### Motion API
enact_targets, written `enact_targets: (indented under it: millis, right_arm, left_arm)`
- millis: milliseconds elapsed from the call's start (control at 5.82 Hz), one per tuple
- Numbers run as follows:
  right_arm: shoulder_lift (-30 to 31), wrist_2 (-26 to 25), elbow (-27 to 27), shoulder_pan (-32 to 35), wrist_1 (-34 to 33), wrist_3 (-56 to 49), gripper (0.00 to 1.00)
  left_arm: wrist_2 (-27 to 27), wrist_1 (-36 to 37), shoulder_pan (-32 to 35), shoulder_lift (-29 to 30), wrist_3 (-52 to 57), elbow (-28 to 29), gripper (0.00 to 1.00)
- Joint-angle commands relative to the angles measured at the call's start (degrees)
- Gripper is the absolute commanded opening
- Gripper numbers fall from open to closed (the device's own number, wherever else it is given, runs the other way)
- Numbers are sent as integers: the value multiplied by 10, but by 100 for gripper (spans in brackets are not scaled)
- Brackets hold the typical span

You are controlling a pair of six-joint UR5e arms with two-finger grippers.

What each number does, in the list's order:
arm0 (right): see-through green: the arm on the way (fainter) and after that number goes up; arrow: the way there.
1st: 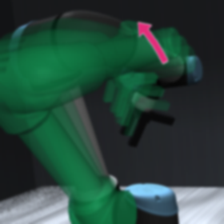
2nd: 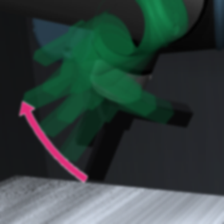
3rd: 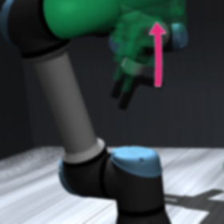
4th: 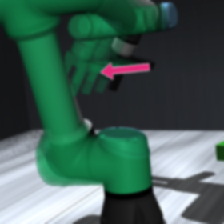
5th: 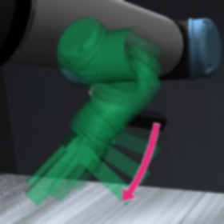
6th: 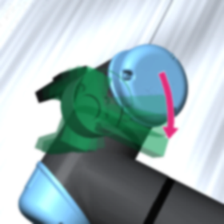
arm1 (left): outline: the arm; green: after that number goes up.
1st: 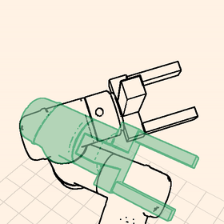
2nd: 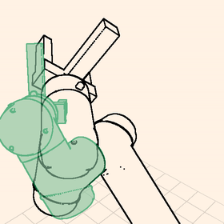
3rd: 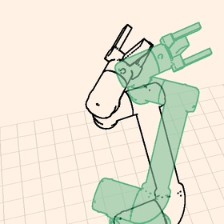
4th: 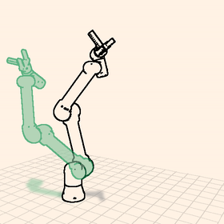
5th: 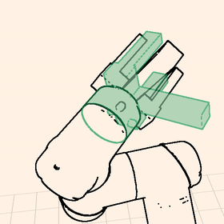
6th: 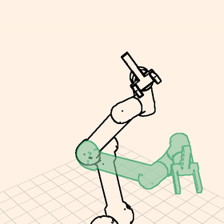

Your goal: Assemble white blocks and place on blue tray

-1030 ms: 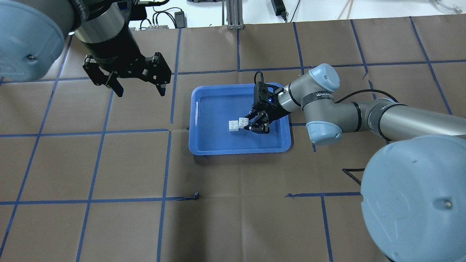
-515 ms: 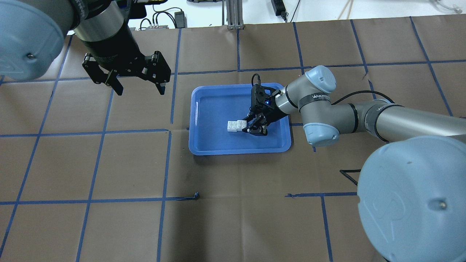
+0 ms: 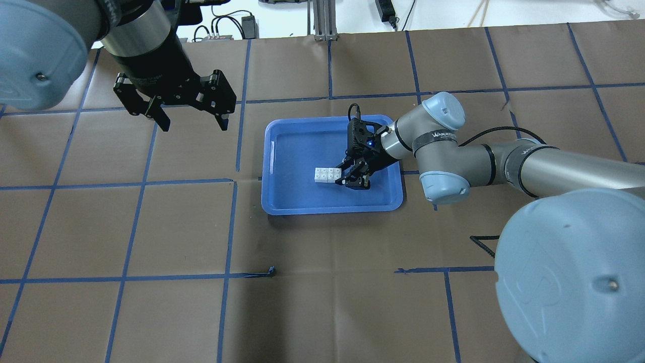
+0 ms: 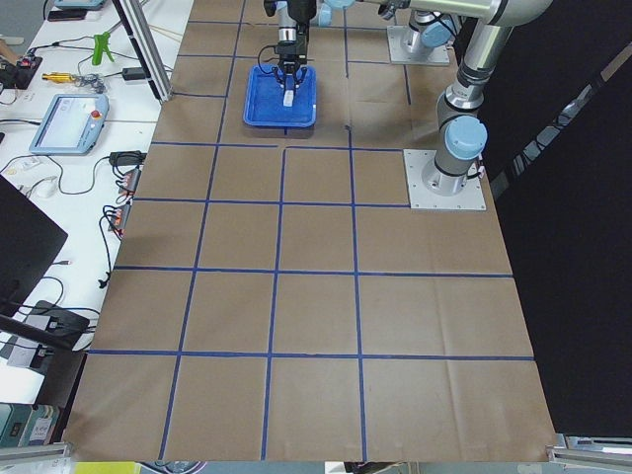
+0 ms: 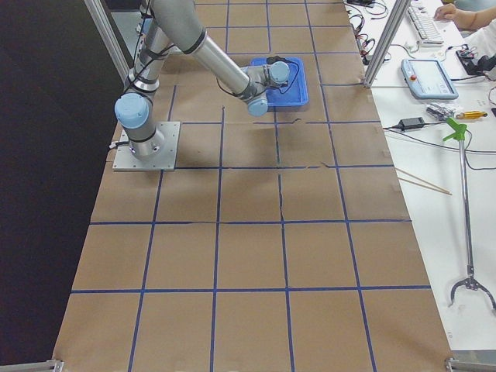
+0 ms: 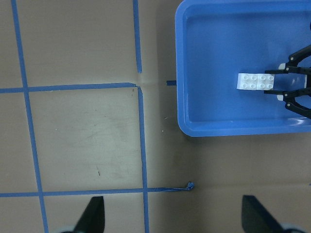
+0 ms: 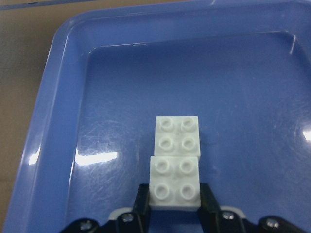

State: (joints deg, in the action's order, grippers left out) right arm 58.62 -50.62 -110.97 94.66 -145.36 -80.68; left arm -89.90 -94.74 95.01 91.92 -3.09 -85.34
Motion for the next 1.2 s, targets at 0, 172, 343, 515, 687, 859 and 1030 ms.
enact_targets:
  millis: [0, 172, 343, 515, 687, 859, 1030]
  right_arm:
    - [0, 1, -1, 0, -1, 0, 33]
    - [0, 2, -1, 0, -4, 0, 33]
    - [0, 3, 1, 0, -5, 0, 33]
    - [-1, 4, 2, 0, -5, 0, 33]
    - [-1, 5, 1, 0, -5, 0, 35]
    - [-1, 6, 1, 0, -5, 0, 39]
    - [-1, 6, 1, 0, -5, 0, 42]
  left_arm:
    - [2, 0, -1, 1, 1, 3, 99]
    - [2, 0, -1, 1, 1, 3, 99]
    - [3, 0, -1, 1, 1, 6, 99]
    - [3, 0, -1, 1, 1, 5, 99]
    - [3, 0, -1, 2, 1, 5, 99]
    - [4, 0, -1, 2, 1, 5, 99]
    - [4, 0, -1, 2, 1, 5, 99]
